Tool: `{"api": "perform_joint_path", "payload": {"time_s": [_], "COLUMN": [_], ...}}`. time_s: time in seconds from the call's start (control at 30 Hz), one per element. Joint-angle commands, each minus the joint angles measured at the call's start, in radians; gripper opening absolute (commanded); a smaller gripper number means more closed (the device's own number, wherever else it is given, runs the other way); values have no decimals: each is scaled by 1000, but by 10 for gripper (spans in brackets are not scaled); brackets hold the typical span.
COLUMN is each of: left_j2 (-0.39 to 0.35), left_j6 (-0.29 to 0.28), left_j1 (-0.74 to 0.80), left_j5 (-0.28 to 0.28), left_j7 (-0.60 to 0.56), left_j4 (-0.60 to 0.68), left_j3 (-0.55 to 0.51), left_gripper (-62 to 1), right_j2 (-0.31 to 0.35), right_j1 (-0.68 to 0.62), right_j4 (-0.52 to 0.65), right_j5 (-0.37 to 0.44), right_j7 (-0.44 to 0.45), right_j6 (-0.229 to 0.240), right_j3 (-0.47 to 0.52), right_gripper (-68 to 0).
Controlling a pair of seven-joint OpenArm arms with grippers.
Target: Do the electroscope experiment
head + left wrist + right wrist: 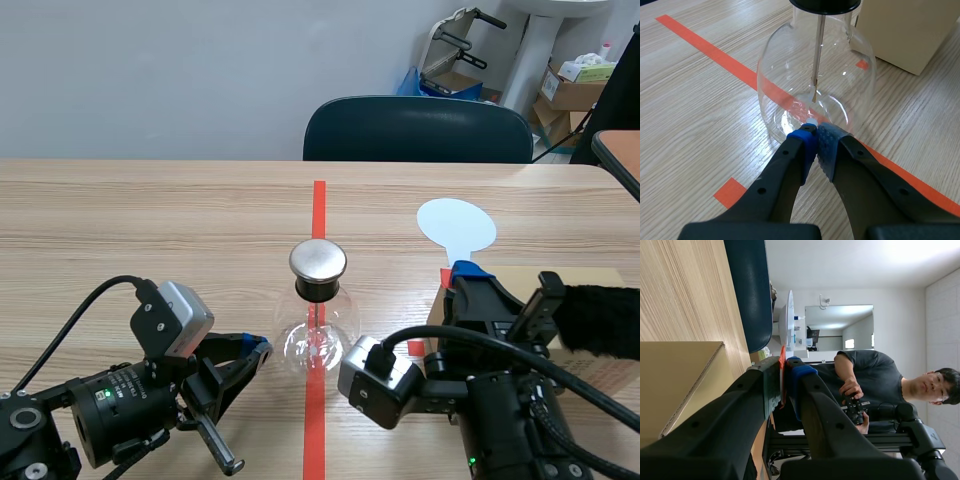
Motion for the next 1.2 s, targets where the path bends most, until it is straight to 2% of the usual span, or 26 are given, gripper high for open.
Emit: {"api": "perform_joint_path", "payload": {"time_s": [0.0,0.87,0.93,1.03,1.17], "left_j2": [2,2,2,2,2], "left_j6": [-3,-3,-3,-3,-3], "left_j1": [-6,-6,-6,-6,-6], "left_j5": [-7,-7,-7,-7,-7], "left_j7": [-15,-15,-15,-15,-15], "left_j4": [11,11,11,11,11], "left_j3": [2,2,2,2,2], "left_gripper": [-567,-567,-567,-567,-567], "right_j2": [11,11,13,17,49], "right_j1": [11,11,11,11,-18], "right_j4": [18,18,18,24,79], "right_j5": [-3,-3,-3,-5,-12], "right_j7": [-3,8,8,-3,-40], "right_j6": [-11,-12,-28,-79,-96], "right_j3": [7,6,6,7,7], "right_gripper": [-665,-664,-664,-664,-664]}}
